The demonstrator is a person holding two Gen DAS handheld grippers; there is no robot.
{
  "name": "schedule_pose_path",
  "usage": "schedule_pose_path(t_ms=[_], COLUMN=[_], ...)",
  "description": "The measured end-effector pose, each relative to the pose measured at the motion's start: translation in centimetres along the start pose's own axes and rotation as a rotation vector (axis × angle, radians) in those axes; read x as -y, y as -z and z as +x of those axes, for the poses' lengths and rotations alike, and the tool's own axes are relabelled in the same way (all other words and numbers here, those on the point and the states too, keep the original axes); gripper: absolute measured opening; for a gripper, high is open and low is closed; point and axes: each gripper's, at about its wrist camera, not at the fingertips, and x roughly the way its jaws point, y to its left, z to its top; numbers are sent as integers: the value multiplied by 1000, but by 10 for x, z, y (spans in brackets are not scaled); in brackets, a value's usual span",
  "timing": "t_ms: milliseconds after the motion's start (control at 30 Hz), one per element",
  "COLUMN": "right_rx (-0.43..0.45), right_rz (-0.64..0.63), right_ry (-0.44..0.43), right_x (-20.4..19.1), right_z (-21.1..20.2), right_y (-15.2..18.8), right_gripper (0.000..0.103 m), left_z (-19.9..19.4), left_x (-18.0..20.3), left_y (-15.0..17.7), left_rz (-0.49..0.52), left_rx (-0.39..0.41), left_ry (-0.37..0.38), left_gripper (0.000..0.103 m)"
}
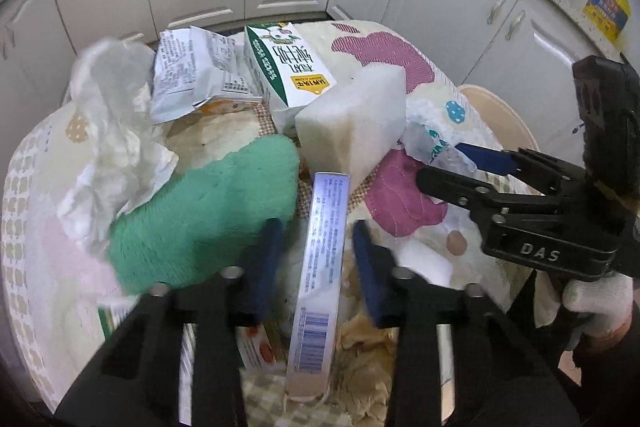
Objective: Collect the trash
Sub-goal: 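Grasp the white medicine tube box with the left gripper while the right grasps a clear plastic bag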
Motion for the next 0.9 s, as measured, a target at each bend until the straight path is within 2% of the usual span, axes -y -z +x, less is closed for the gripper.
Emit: schedule_pose_path(t_ms=[33,67,100,133,433,900], right_rx=[-1,-4,-8,-5,77,154], right_rz=[4,11,18,21,-21,-51], right_ry=[-6,-18,-30,-38,-55,-84], right_x=[0,1,3,3,-3,-13], right_z=[3,6,8,7,-29,-79], right_y=[0,0,0,1,0,7], right_gripper=[45,37,30,28,24,24], left_z=[2,3,3,2,-38,-96], left_x=[0,0,1,0,-11,-3], left_y=[-1,-1,0,0,0,-3], left_rz=[4,9,13,17,-20,-19], left_rx=[-9,-15,-12,-10,58,189], left_ry=[4,7,6,5,36,23], left_gripper=[16,16,16,16,16,16])
